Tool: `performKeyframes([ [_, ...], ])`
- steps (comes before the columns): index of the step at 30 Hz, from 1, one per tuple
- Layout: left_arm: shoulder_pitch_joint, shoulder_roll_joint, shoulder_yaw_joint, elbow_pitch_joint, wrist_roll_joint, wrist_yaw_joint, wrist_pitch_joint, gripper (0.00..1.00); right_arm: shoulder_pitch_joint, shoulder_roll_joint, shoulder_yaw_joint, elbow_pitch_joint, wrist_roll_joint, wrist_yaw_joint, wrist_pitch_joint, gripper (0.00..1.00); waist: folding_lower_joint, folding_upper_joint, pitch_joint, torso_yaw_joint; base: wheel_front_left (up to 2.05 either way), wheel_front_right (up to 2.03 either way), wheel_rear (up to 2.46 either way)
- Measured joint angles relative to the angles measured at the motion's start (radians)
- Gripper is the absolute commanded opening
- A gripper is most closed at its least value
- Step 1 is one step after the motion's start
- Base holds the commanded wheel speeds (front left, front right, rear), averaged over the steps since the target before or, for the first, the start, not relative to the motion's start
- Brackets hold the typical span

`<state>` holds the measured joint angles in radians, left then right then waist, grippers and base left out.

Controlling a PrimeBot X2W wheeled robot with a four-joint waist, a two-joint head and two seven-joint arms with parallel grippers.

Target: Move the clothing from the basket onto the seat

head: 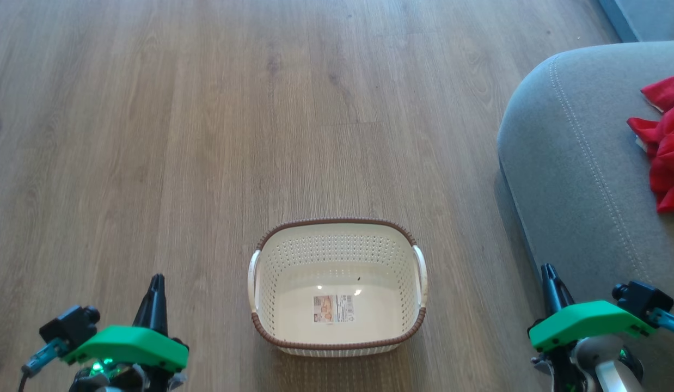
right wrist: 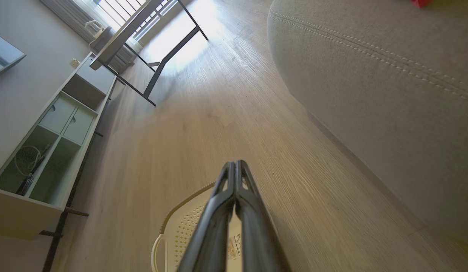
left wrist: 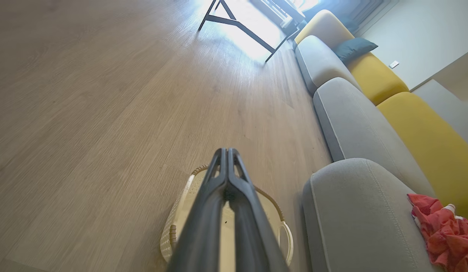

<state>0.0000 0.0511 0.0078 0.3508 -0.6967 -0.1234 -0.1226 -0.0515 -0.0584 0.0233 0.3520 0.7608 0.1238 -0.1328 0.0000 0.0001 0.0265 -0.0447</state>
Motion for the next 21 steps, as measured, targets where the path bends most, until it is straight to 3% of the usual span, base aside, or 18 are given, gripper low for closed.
performKeyframes([
  [21, -0.006, -0.001, 0.013, -0.016, -0.237, 0.0, 0.061, 0.0, -0.001, -0.001, -0.03, -0.018, 0.227, 0.0, 0.054, 0.0, 0.0, 0.0, -0.006, 0.012, 0.0, 0.0, 0.0],
])
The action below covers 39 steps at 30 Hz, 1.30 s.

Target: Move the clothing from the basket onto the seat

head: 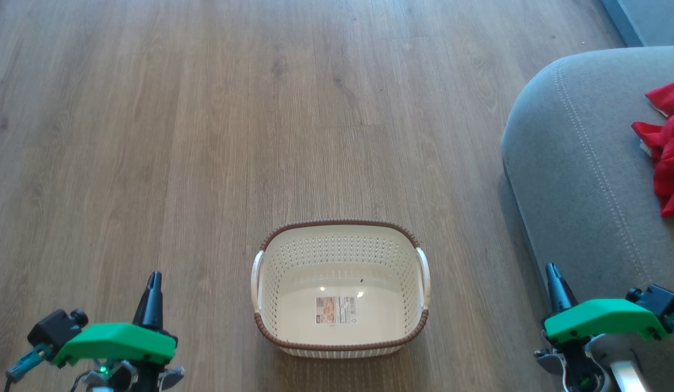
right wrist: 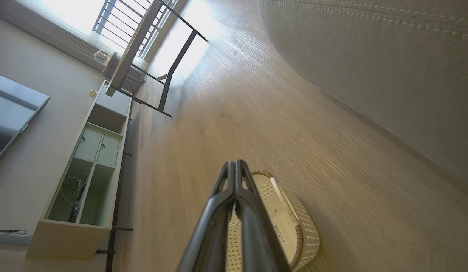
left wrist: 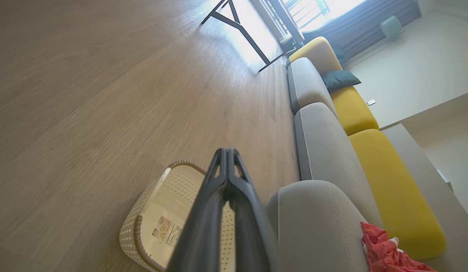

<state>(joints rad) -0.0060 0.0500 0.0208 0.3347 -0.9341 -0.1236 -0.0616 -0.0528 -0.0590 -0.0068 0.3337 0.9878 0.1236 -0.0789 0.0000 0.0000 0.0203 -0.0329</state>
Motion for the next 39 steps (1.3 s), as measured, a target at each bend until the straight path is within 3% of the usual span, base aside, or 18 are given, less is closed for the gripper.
performKeyframes([
  [39, -0.025, -0.002, 0.036, -0.032, -0.431, 0.0, 0.111, 0.0, -0.001, 0.0, -0.064, -0.03, 0.409, 0.0, 0.11, 0.0, 0.0001, 0.0, -0.011, 0.021, 0.0, 0.0, 0.0],
])
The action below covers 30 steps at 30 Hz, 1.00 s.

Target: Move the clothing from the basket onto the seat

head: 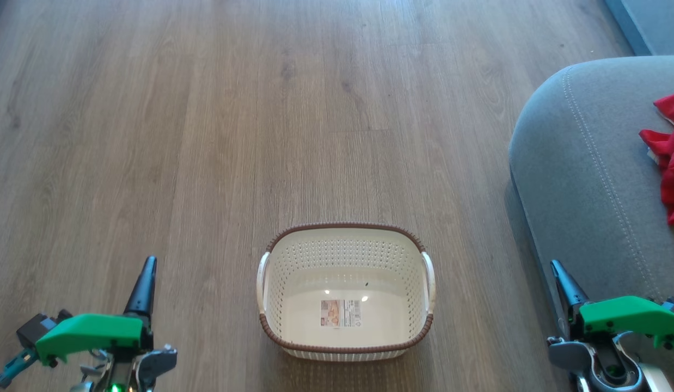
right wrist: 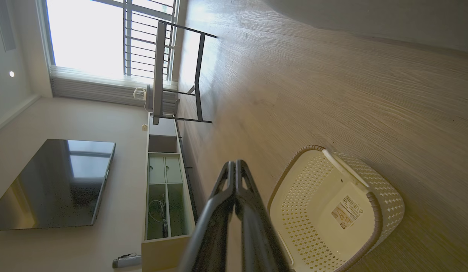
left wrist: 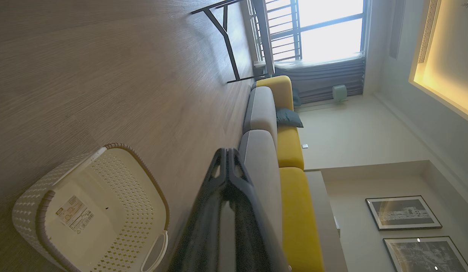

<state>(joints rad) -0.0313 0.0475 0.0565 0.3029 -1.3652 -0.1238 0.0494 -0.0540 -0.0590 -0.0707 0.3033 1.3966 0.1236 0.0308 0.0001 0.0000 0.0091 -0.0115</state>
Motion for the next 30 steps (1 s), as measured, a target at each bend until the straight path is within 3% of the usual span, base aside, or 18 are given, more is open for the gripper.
performKeyframes([
  [20, -0.019, -0.001, 0.021, -0.021, -0.234, 0.0, 0.057, 0.0, -0.001, 0.0, -0.035, -0.018, 0.223, 0.0, 0.057, 0.0, 0.0, 0.0, -0.006, 0.012, 0.0, 0.0, 0.0],
  [30, -0.021, -0.001, 0.021, -0.023, -0.239, 0.0, 0.057, 0.0, -0.001, 0.0, -0.038, -0.022, 0.225, 0.0, 0.062, 0.0, 0.0, 0.0, -0.006, 0.012, 0.0, 0.0, 0.0],
])
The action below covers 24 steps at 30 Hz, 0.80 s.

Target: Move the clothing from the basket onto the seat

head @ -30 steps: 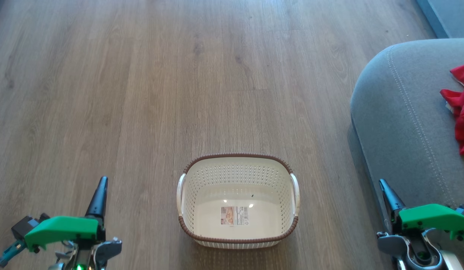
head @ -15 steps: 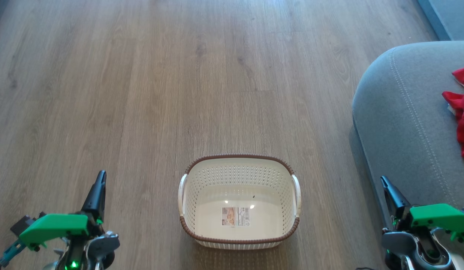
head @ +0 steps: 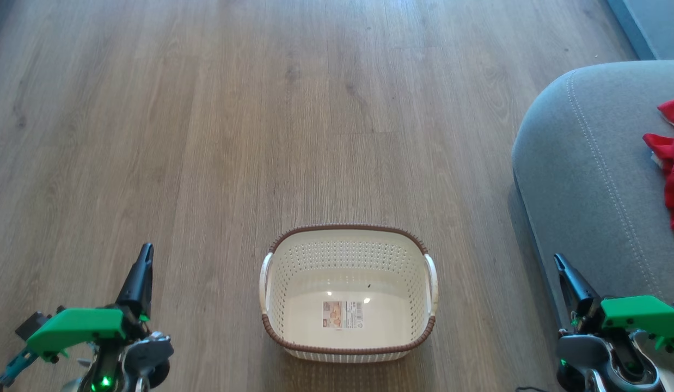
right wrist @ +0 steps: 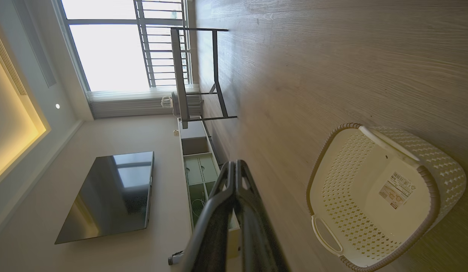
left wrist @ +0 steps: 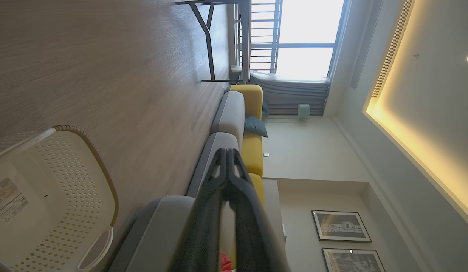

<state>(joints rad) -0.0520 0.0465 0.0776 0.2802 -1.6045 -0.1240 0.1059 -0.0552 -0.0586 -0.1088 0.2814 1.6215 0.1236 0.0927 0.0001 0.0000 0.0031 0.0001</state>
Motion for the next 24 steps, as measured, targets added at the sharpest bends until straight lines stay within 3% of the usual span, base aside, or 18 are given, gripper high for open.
performKeyframes([
  [24, 0.0, 0.0, 0.0, 0.0, 0.0, 0.0, 0.0, 0.0, 0.0, 0.001, -0.008, 0.0, 0.0, 0.0, 0.003, 0.0, -0.0001, 0.0, 0.0, 0.0, 0.0, 0.0, 0.0],
])
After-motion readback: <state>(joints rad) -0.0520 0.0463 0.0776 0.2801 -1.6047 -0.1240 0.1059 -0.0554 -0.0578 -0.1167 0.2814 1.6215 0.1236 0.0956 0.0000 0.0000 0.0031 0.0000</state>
